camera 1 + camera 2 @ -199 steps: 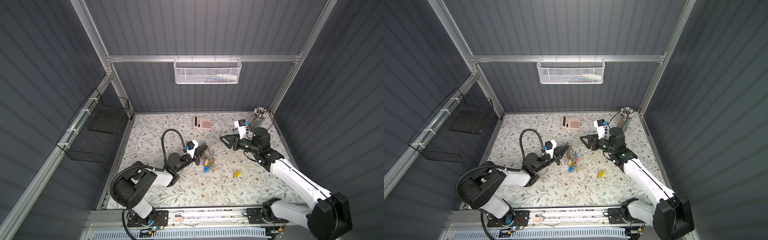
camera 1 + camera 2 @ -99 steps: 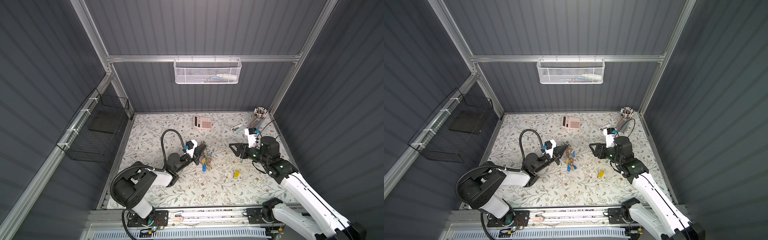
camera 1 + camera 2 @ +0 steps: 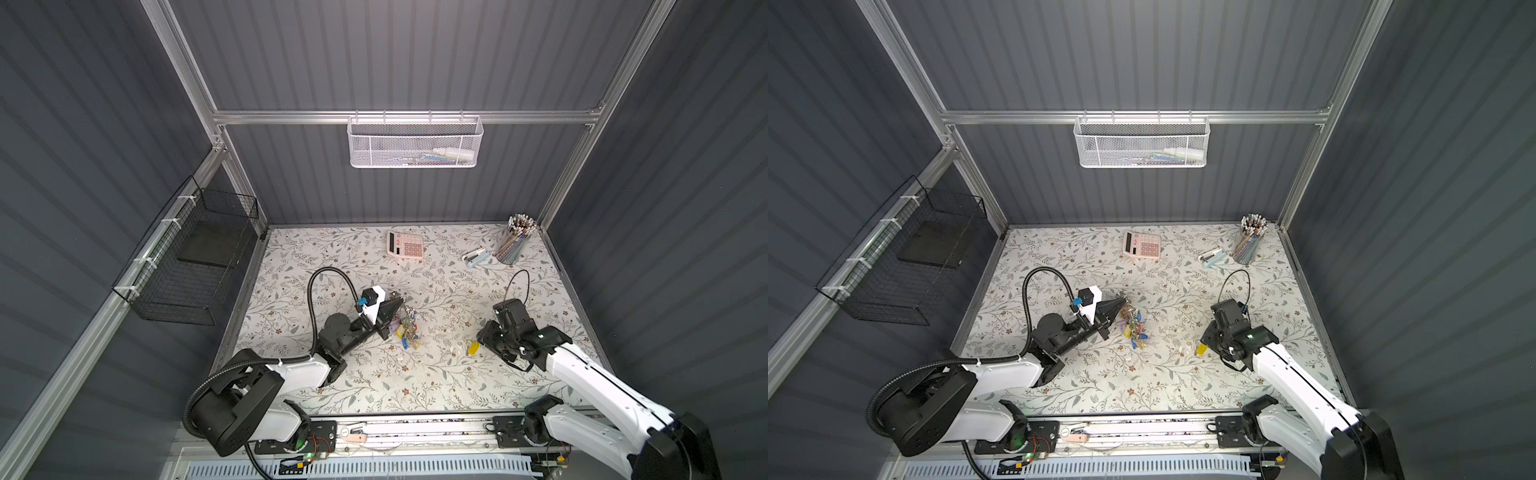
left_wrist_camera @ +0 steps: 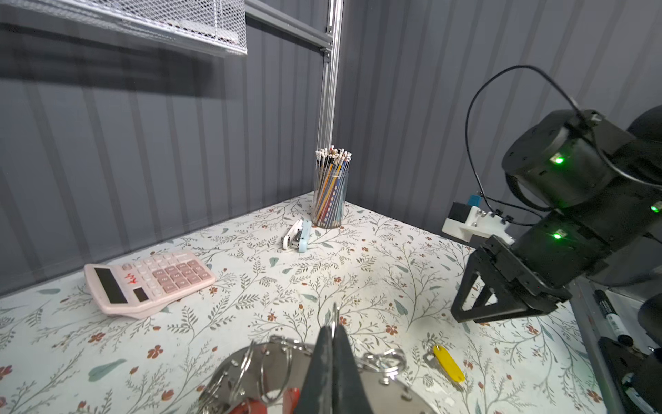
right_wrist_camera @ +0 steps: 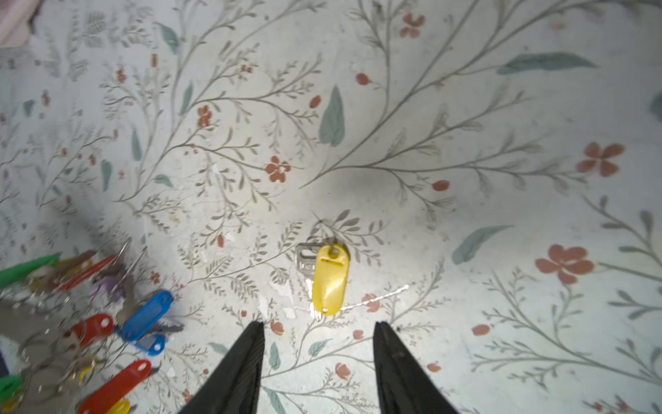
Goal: Put the keys on the keyring
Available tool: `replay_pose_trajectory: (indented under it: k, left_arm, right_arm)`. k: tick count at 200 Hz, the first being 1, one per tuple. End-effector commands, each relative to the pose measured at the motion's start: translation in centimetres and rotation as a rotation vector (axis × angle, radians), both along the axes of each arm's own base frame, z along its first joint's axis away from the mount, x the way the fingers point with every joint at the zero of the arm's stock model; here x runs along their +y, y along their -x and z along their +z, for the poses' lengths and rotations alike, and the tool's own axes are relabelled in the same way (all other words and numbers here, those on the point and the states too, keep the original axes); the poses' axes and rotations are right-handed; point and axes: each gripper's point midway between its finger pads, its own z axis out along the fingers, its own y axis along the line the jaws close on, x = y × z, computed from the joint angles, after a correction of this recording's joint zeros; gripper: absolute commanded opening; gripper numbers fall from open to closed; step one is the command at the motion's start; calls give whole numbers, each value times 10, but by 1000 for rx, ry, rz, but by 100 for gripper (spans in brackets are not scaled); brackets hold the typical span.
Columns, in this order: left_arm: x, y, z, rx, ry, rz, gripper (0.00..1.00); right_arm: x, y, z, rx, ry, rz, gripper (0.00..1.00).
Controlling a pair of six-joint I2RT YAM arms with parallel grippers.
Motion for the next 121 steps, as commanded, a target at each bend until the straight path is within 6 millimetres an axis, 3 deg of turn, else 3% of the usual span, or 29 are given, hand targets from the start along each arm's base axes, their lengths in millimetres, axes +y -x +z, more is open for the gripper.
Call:
replay_pose_trajectory:
  k: [1,58,121]
  left_arm:
    - [3,9,15,-21,33,-21,0]
    - [-1,13,14,-12,52,-60,0]
    - [1,13,12,-23,33,-46,0]
  right_arm:
    - [-8,-3,-3,52,14,-150,53]
    - [-1,-8,-11,158,-40,-316,48]
    - [11,-15,-23,204,-110,-360,35]
